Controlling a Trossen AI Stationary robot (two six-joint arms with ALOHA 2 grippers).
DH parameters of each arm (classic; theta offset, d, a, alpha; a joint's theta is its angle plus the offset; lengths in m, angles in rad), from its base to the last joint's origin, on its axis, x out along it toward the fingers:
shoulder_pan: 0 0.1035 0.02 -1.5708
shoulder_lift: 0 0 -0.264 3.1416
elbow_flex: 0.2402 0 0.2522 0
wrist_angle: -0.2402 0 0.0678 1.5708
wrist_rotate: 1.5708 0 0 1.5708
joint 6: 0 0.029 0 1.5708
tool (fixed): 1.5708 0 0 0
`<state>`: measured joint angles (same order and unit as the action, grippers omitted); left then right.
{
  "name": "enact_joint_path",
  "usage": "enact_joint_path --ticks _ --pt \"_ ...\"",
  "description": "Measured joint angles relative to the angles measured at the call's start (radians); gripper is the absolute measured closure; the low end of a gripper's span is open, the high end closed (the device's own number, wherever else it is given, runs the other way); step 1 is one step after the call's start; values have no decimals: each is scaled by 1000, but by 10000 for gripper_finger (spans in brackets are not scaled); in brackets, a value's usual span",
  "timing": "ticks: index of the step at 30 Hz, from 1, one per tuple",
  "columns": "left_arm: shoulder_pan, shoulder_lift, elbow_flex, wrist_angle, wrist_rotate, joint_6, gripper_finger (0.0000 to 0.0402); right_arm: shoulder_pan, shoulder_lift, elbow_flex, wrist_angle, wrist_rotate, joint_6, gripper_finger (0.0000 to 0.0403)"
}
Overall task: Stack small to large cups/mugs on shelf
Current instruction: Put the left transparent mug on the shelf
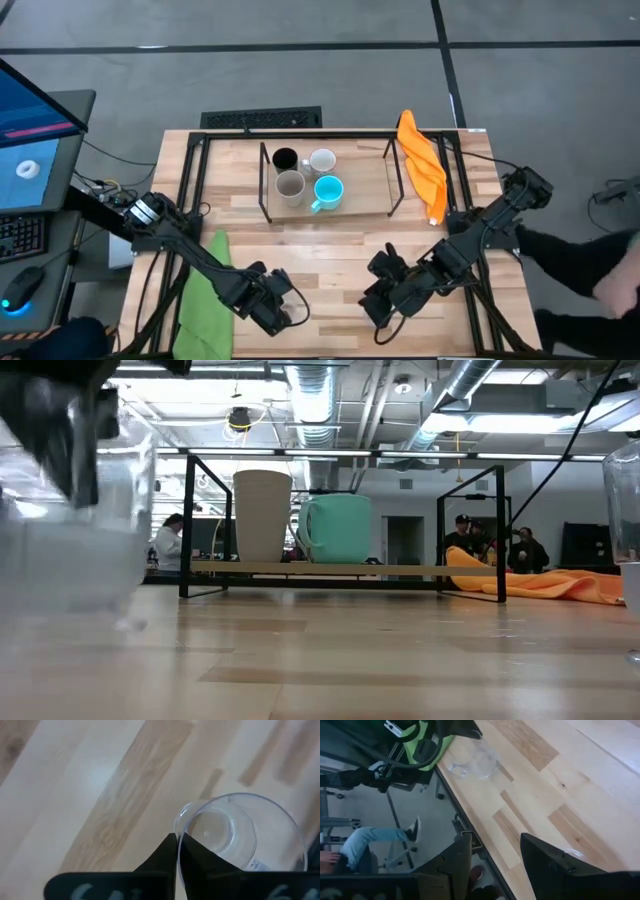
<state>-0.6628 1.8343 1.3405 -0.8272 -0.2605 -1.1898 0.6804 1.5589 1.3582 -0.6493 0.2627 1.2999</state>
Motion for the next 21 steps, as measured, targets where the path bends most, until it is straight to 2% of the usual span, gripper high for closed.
enact_joint_path --ticks 7,14,18,21 --pt "-3 0 112 -3 -46 40 401 0 0 0 66 5 -97 212" --pt "-26 0 264 -15 -258 143 401 0 0 0 224 5 -417 212" --pt "-21 0 367 -101 -347 130 401 0 0 0 311 14 -567 212" --pt "-11 0 444 -155 -393 205 401 0 0 0 324 55 -644 212"
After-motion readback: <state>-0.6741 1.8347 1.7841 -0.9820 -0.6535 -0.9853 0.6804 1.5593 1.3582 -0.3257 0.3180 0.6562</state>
